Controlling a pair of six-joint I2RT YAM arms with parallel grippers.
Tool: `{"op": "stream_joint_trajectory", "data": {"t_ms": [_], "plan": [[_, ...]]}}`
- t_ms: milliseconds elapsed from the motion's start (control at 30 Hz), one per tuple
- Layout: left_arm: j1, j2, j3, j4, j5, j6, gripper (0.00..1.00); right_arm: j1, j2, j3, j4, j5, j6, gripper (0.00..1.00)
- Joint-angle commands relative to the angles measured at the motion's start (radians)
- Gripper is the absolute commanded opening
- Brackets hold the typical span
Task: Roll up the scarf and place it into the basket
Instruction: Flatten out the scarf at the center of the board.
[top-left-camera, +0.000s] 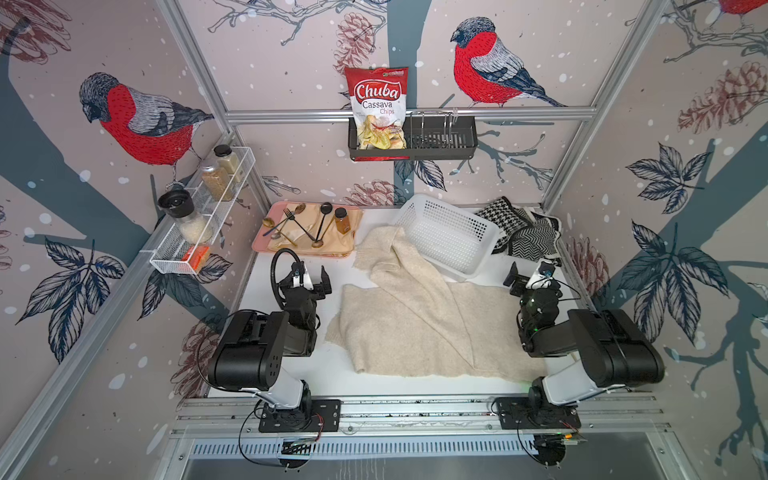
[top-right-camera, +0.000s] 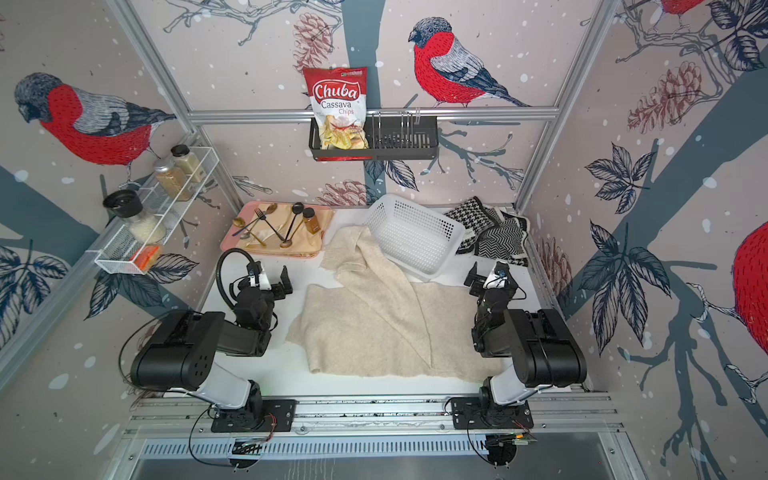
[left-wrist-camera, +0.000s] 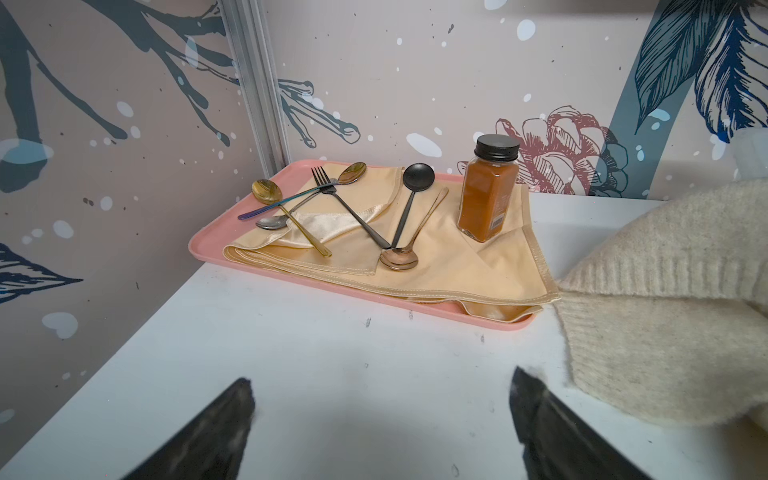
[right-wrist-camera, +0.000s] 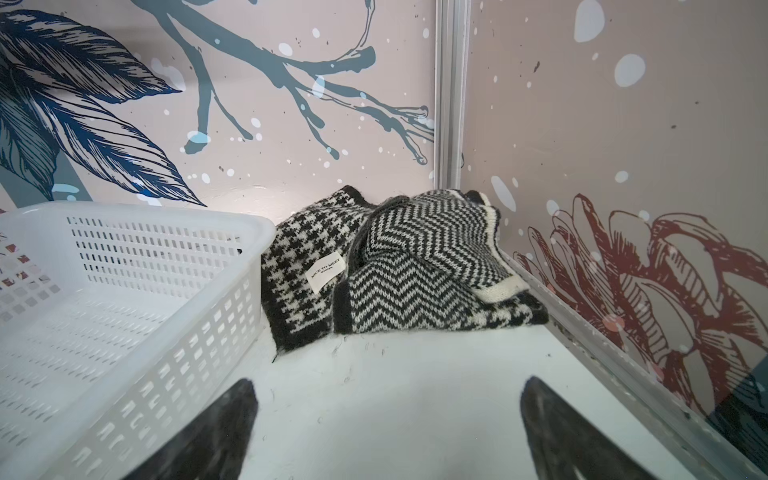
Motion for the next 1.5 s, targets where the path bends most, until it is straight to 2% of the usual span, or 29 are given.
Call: {"op": "stream_joint_trajectory", "data": {"t_ms": [0, 300, 400, 667, 733, 767, 833, 867, 933, 1033, 1133, 1200, 1333, 1467], "plan": [[0.001, 0.001, 0.005, 0.054, 0.009, 0.008, 0.97, 0.001, -0.003, 0.001, 0.004, -0.004, 0.004, 1.00], [0.001, 0.002, 0.009, 0.048, 0.011, 0.008, 0.98, -0.001, -0.002, 0.003, 0.002, -0.007, 0.007, 1.00], [0.001, 0.002, 0.007, 0.048, 0.010, 0.008, 0.98, -0.034, -0.009, 0.018, -0.039, -0.080, 0.023, 1.00], [0.001, 0.003, 0.010, 0.044, 0.014, 0.008, 0.96, -0.027, -0.004, 0.019, -0.034, -0.073, 0.015, 1.00], [0.000, -0.008, 0.017, 0.023, 0.058, 0.023, 0.96, -0.026, -0.007, 0.015, -0.030, -0.072, 0.015, 1.00], [-0.010, -0.035, 0.044, -0.051, 0.084, 0.048, 0.97, -0.023, -0.009, 0.013, -0.024, -0.069, 0.010, 1.00], [-0.037, -0.094, 0.121, -0.251, 0.004, 0.046, 0.97, 0.001, -0.049, 0.039, -0.098, -0.023, -0.005, 1.00], [-0.036, -0.107, 0.176, -0.373, -0.012, 0.034, 0.97, 0.017, -0.082, 0.075, -0.195, 0.041, -0.002, 1.00], [-0.039, -0.093, 0.258, -0.502, -0.056, -0.008, 0.97, 0.046, -0.135, 0.163, -0.392, 0.085, -0.017, 1.00], [-0.063, -0.094, 0.401, -0.777, -0.089, -0.139, 0.98, 0.117, -0.207, 0.265, -0.590, 0.150, -0.016, 1.00], [-0.153, -0.106, 0.536, -1.072, -0.216, -0.286, 0.98, 0.218, -0.276, 0.382, -0.848, 0.132, 0.033, 1.00], [-0.197, -0.121, 0.590, -1.211, -0.189, -0.364, 0.98, 0.320, -0.316, 0.444, -1.000, 0.126, 0.068, 1.00], [-0.205, -0.112, 0.664, -1.524, -0.031, -0.645, 0.98, 0.549, -0.345, 0.479, -1.170, 0.185, 0.091, 1.00], [-0.204, -0.051, 0.686, -1.780, 0.029, -0.833, 0.96, 0.697, -0.356, 0.490, -1.302, 0.192, 0.200, 1.00]]}}
